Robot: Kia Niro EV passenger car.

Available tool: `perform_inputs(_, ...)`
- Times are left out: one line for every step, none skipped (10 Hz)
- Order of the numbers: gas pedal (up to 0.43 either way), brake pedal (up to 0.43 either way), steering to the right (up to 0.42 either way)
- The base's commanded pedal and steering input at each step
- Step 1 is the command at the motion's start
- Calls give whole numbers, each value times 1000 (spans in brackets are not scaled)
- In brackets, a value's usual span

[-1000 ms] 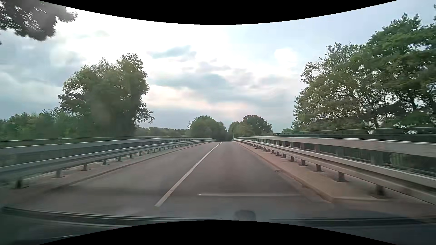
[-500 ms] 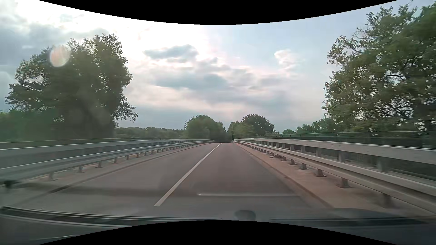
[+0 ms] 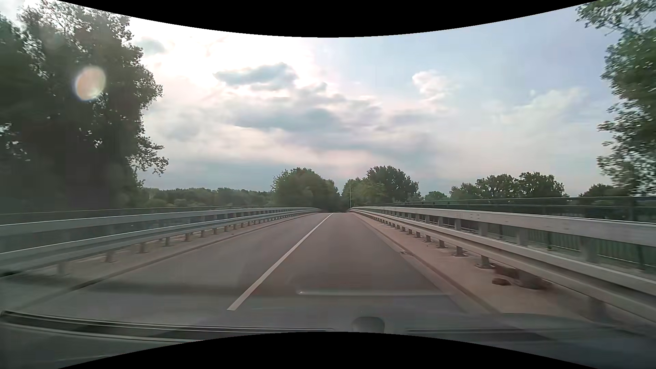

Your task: Follow the waypoints while adhering to traffic rules and regulations

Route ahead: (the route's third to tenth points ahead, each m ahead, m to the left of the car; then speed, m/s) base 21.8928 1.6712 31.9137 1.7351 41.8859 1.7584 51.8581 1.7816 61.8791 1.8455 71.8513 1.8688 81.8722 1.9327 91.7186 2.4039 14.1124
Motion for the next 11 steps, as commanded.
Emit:
perform_inputs(240,0,-3)
perform_inputs(287,0,-3)
perform_inputs(287,0,-3)
perform_inputs(287,0,-3)
perform_inputs(287,0,-3)
perform_inputs(287,0,-5)
perform_inputs(287,0,-7)
perform_inputs(287,0,-7)
perform_inputs(287,0,-5)
perform_inputs(287,0,-4)
perform_inputs(287,0,-3)
